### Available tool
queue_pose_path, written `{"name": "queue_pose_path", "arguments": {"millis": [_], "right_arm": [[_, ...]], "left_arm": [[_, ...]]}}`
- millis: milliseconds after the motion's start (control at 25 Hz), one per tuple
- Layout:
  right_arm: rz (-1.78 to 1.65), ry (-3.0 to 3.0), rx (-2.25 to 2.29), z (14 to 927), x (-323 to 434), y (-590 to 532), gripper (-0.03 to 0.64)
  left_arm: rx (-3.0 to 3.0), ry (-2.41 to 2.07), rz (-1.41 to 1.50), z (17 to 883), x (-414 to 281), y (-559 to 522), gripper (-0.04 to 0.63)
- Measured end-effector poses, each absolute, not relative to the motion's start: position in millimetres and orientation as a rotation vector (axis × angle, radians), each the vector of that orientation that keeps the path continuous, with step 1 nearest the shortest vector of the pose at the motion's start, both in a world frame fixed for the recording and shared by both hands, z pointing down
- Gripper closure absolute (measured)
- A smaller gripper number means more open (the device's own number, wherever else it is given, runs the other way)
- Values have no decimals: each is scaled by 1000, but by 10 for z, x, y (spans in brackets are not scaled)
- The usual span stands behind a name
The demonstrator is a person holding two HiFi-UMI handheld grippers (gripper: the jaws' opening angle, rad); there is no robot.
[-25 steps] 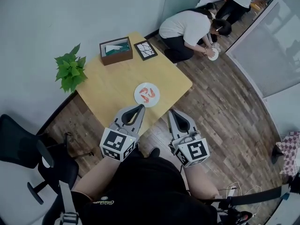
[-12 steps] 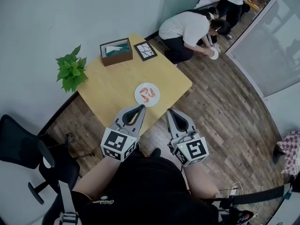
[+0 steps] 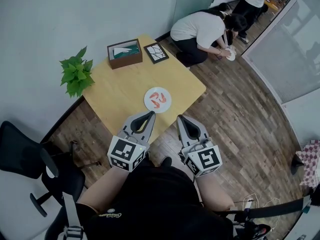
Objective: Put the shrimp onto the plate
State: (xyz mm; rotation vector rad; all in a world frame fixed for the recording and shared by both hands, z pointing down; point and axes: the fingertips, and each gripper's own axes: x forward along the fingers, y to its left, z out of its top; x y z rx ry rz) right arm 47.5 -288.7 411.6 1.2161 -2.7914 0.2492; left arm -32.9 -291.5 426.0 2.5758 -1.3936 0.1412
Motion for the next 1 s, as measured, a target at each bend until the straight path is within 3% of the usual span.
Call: {"name": "queue_pose_path", "arguments": {"millis": [1000], "right_arm": [[263,-2793,1213,4133,486,-2879,615]], "left_arm": [[2573,-1403,141,4236,-301,-2895,594]]}}
